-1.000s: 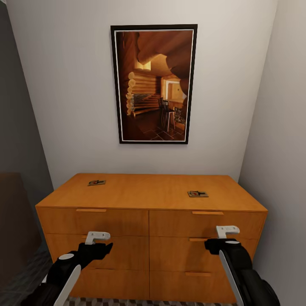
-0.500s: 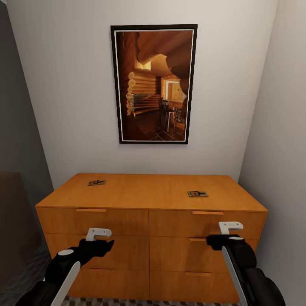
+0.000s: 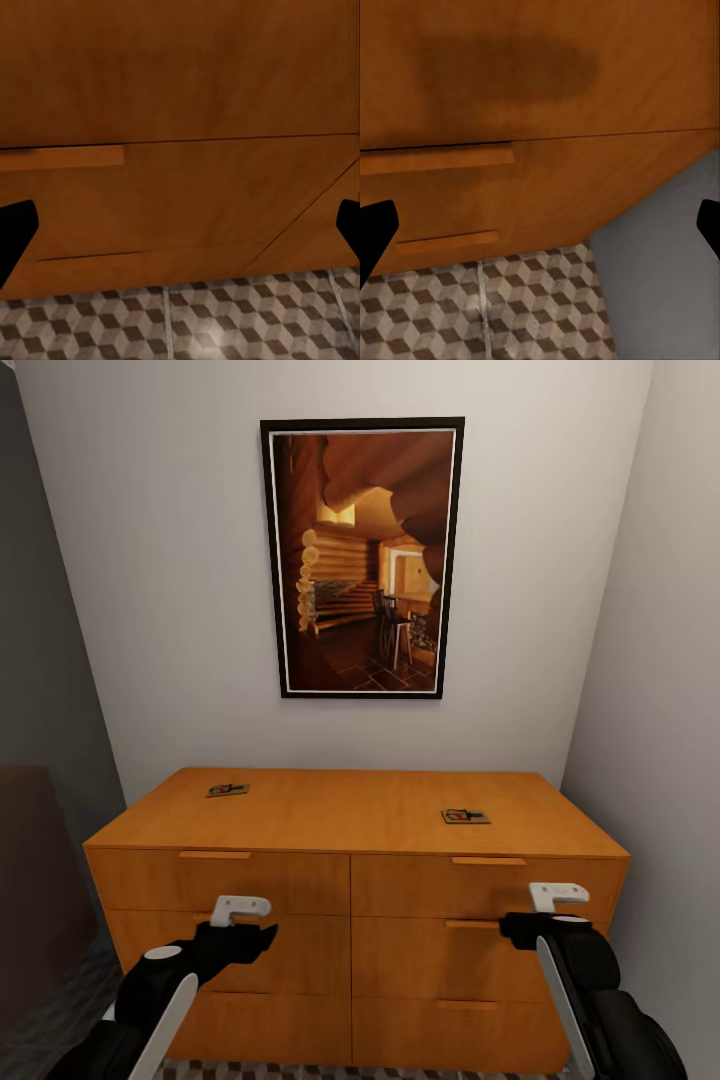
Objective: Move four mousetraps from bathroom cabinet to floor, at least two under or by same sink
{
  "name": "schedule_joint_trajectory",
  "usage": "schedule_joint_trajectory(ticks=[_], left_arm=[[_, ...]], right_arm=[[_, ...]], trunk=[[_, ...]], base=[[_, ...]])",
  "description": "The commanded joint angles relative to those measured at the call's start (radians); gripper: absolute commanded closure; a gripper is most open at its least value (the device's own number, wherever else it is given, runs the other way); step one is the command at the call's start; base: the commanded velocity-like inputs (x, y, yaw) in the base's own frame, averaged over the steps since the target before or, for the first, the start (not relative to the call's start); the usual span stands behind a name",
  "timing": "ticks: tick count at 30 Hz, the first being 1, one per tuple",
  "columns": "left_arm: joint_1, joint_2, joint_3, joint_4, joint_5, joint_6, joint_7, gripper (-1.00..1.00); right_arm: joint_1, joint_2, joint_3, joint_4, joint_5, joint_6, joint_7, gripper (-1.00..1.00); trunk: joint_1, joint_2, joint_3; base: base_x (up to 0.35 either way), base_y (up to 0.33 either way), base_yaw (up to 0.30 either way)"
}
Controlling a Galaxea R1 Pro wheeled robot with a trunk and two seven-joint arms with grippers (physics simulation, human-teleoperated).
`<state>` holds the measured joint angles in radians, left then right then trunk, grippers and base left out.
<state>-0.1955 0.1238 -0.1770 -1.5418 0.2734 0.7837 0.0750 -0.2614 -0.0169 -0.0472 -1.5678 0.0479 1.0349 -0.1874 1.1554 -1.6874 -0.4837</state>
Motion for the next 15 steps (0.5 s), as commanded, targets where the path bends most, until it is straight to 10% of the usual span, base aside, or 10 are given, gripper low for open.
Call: schedule_joint_trajectory(ticks=[1,15], left_arm=[[-0.001,-0.001,-0.002,-0.001,0.009,0.004,0.008,-1.0],[-0.009,-0.012,-0.002,-0.003,0.009,0.006,0.007,-1.0]], right_arm=[[-0.001,-0.001,-0.001,-0.001,0.004,0.005,0.002,-1.0],[-0.001,-0.008,-0.006,-0.001,0.004,0.007,0.002,-1.0]], trunk=[[0.0,-0.001,-0.001],[0.0,-0.001,-0.001]], base=[[0.0,0.0,0.0],[0.0,0.0,0.0]])
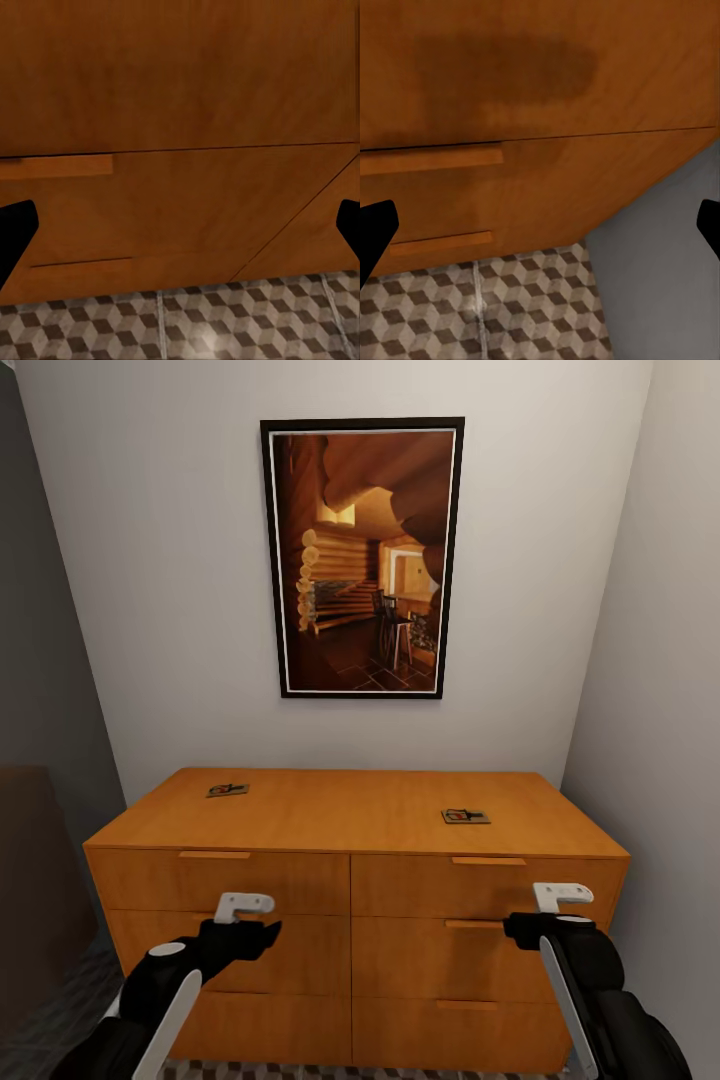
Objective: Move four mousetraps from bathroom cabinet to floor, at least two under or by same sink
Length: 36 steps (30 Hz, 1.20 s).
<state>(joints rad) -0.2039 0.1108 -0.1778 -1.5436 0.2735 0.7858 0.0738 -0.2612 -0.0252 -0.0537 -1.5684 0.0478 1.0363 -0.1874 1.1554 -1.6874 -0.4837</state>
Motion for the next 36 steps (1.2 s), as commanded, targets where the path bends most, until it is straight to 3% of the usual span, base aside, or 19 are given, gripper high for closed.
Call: schedule_joint_trajectory(ticks=[1,17,36], left_arm=[[-0.001,-0.001,-0.002,-0.001,0.009,0.005,0.008,-1.0],[-0.007,-0.055,-0.002,-0.001,0.009,0.049,0.008,-1.0],[-0.007,-0.063,-0.002,-0.001,0.009,0.058,0.008,-1.0]], right_arm=[[-0.001,0.0,0.0,-0.001,0.004,0.006,0.002,-1.0],[0.006,0.0,0.0,-0.001,0.004,0.011,0.002,-1.0],[-0.005,0.001,0.0,-0.001,0.004,0.011,0.002,-1.0]], trunk=[[0.0,-0.001,-0.001],[0.0,-0.001,-0.001],[0.0,-0.001,-0.001]], base=[[0.0,0.0,0.0],[0.0,0.0,0.0],[0.0,0.0,0.0]])
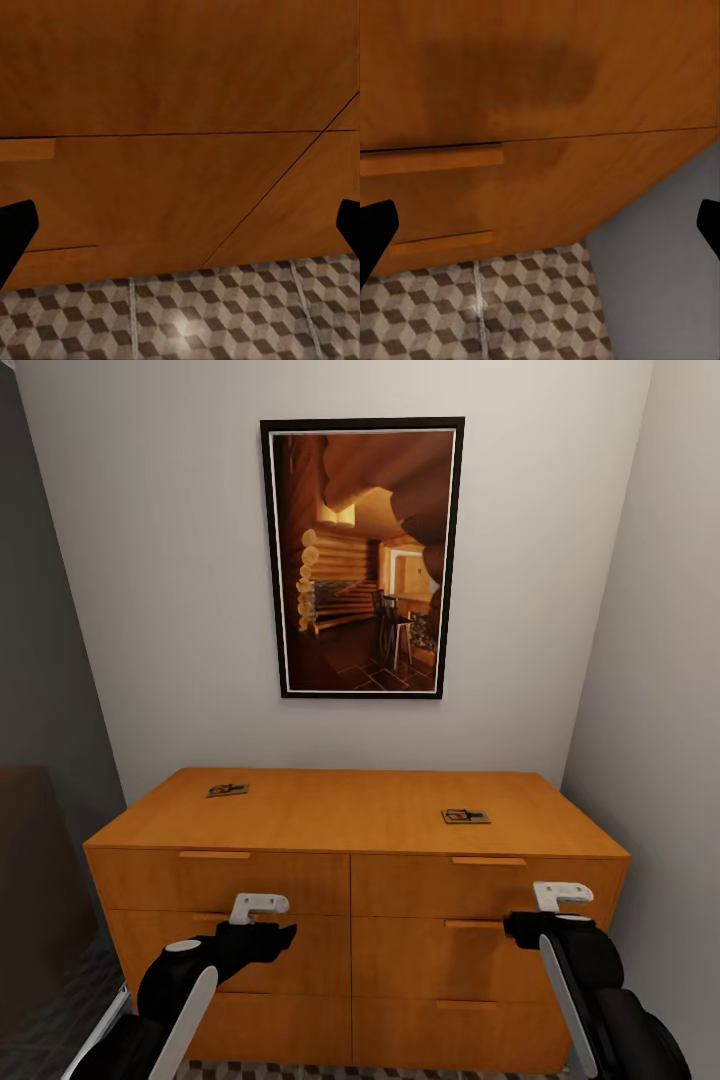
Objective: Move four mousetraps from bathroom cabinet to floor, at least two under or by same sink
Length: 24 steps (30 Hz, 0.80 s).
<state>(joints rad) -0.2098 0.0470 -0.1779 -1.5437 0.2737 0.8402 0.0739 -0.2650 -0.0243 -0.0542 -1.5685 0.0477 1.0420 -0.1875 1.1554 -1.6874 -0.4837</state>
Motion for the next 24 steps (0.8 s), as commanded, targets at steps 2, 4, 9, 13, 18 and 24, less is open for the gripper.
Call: schedule_joint_trajectory(ticks=[2,4,9,13,18,24], left_arm=[[-0.002,0.0,-0.002,-0.001,0.009,0.012,0.008,-1.0],[-0.004,-0.001,-0.002,-0.001,0.009,0.025,0.008,-1.0],[-0.012,-0.015,-0.002,-0.001,0.009,0.053,0.007,-1.0],[-0.026,-0.04,-0.002,-0.001,0.009,0.072,0.008,-1.0],[-0.035,-0.063,-0.002,-0.001,0.009,0.089,0.009,-1.0],[-0.038,-0.072,-0.002,-0.001,0.009,0.094,0.009,-1.0]], right_arm=[[-0.008,0.0,0.0,-0.001,0.004,0.005,0.002,-1.0],[-0.018,0.0,0.0,-0.001,0.005,0.005,0.002,-1.0],[-0.037,0.0,0.0,-0.001,0.006,0.005,0.002,-1.0],[-0.053,0.0,0.0,-0.001,0.006,0.005,0.002,-1.0],[-0.061,0.001,0.0,-0.001,0.006,0.005,0.002,-1.0],[-0.063,0.001,0.0,-0.001,0.006,0.005,0.002,-1.0]], trunk=[[0.0,-0.001,-0.001],[0.0,-0.001,-0.001],[0.0,-0.001,-0.001],[0.0,-0.001,-0.001],[0.0,-0.001,-0.001],[0.0,-0.001,-0.001]], base=[[0.0,0.0,0.0],[0.0,0.0,0.0],[0.0,0.0,0.0],[0.0,0.0,0.0],[0.0,0.0,0.0],[0.0,0.0,0.0]])
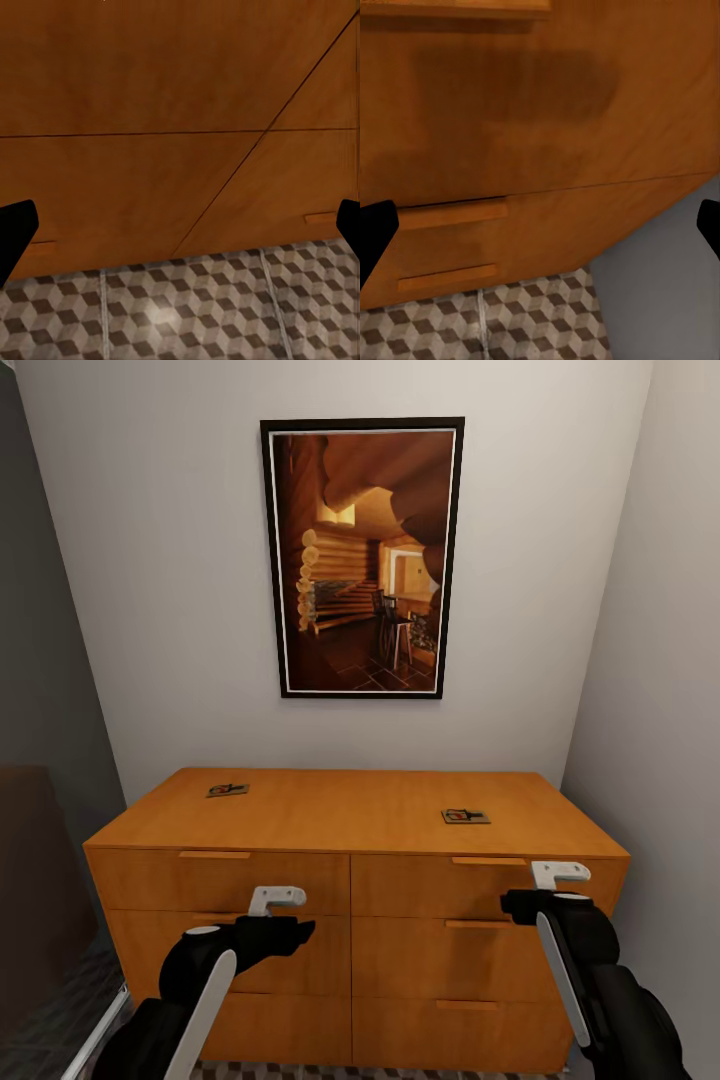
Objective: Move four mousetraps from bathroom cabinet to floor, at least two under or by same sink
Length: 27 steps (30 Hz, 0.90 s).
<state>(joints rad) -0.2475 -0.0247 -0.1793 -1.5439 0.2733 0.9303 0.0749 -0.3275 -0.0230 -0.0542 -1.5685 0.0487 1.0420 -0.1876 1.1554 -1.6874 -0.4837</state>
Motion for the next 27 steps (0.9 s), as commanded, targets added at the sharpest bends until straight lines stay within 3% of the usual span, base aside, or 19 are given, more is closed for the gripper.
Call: schedule_joint_trajectory(ticks=[1,18,27], left_arm=[[-0.001,-0.001,-0.001,-0.001,0.009,0.005,0.008,-1.0],[-0.002,-0.004,0.0,-0.001,0.009,0.008,0.008,-1.0],[-0.005,-0.004,0.0,-0.001,0.009,0.008,0.008,-1.0]], right_arm=[[-0.001,0.0,0.0,-0.001,0.004,0.005,0.002,-1.0],[-0.003,-0.001,0.0,-0.001,0.004,0.005,0.002,-1.0],[-0.037,-0.001,0.0,-0.001,0.005,0.005,0.002,-1.0]], trunk=[[0.0,-0.001,-0.001],[0.0,-0.001,-0.001],[0.0,-0.001,-0.001]], base=[[0.0,0.0,0.0],[0.0,0.0,0.0],[0.0,0.0,0.0]])
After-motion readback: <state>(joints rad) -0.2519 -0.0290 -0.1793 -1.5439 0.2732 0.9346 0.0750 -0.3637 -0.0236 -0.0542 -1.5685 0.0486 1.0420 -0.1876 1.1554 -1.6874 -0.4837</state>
